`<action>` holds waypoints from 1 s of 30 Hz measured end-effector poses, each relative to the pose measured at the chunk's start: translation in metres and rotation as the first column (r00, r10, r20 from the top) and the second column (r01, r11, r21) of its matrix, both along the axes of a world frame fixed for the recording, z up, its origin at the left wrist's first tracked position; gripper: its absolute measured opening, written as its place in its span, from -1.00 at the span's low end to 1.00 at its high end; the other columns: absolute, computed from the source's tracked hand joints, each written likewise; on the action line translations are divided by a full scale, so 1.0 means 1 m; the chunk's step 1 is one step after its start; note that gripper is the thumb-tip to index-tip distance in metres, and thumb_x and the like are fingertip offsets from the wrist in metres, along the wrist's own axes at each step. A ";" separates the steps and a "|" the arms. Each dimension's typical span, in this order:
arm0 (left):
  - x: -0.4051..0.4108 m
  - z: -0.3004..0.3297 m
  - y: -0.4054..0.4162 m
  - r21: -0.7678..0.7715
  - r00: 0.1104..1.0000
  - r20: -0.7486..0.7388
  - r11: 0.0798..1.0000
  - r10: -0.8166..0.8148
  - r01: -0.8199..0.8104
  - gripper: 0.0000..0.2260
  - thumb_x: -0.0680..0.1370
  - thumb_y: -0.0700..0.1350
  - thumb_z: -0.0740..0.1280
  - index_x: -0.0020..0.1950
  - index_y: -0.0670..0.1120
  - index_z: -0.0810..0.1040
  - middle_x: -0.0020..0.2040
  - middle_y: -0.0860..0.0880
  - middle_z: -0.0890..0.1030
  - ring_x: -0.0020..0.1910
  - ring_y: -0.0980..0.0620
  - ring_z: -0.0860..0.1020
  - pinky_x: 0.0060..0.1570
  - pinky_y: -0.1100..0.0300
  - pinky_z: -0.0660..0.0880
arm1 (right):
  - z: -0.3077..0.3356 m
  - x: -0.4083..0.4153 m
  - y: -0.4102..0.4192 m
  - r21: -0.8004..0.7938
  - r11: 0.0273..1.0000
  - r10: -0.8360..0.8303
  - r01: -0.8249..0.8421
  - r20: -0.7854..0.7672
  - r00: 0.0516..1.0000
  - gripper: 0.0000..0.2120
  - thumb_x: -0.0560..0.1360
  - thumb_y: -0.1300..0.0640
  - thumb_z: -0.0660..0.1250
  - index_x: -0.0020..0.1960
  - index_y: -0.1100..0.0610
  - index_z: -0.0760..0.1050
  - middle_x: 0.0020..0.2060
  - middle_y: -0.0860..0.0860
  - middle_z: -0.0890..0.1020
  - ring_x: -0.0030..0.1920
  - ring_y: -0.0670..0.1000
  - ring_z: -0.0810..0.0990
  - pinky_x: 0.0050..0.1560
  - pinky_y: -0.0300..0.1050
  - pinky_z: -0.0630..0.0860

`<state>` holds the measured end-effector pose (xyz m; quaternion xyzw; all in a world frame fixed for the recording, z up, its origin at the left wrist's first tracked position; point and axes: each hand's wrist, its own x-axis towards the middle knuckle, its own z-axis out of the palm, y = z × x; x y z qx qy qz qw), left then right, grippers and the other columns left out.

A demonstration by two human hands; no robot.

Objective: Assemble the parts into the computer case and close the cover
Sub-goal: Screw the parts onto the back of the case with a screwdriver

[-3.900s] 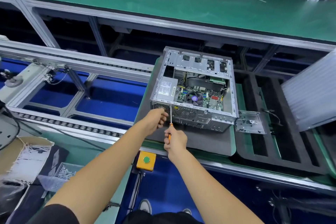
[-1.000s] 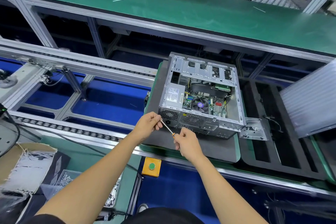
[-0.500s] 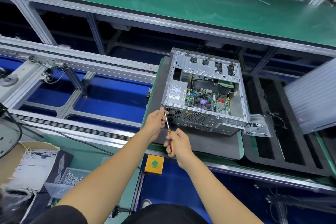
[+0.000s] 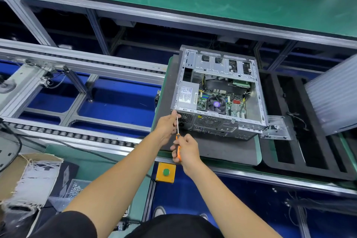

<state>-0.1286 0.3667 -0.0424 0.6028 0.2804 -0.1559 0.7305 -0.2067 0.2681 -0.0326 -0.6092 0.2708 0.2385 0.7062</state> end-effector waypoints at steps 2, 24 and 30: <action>0.000 0.000 0.000 0.009 1.000 -0.011 1.000 0.009 -0.009 -0.68 0.69 0.09 0.20 0.01 -0.10 0.62 -0.50 0.10 0.36 -0.51 0.16 0.25 -0.51 0.30 0.23 | 0.000 0.000 0.002 0.006 1.000 -0.007 0.007 -0.004 1.000 -0.83 0.67 0.21 0.21 -0.10 0.18 0.38 -0.43 0.11 0.59 -0.54 0.02 0.45 -0.56 -0.22 0.26; -0.007 0.006 0.011 0.043 0.996 0.091 0.999 -0.025 0.022 -0.69 0.67 0.08 0.26 0.07 -0.11 0.70 -0.41 0.07 0.39 -0.45 0.14 0.27 -0.44 0.29 0.26 | 0.002 0.003 0.017 0.102 0.984 -0.131 0.145 -0.131 0.983 -0.80 0.62 0.11 0.22 -0.02 0.23 0.53 -0.40 0.08 0.64 -0.58 -0.03 0.41 -0.61 -0.27 0.20; -0.009 0.001 0.016 0.089 0.992 0.124 0.996 -0.026 0.015 -0.69 0.68 0.03 0.25 0.12 -0.15 0.69 -0.32 0.04 0.46 -0.37 0.14 0.34 -0.41 0.33 0.32 | 0.000 -0.002 0.023 0.015 0.984 -0.179 0.180 -0.030 0.983 -0.92 0.57 0.25 0.31 -0.09 0.22 0.45 -0.40 0.07 0.58 -0.56 -0.04 0.42 -0.59 -0.25 0.19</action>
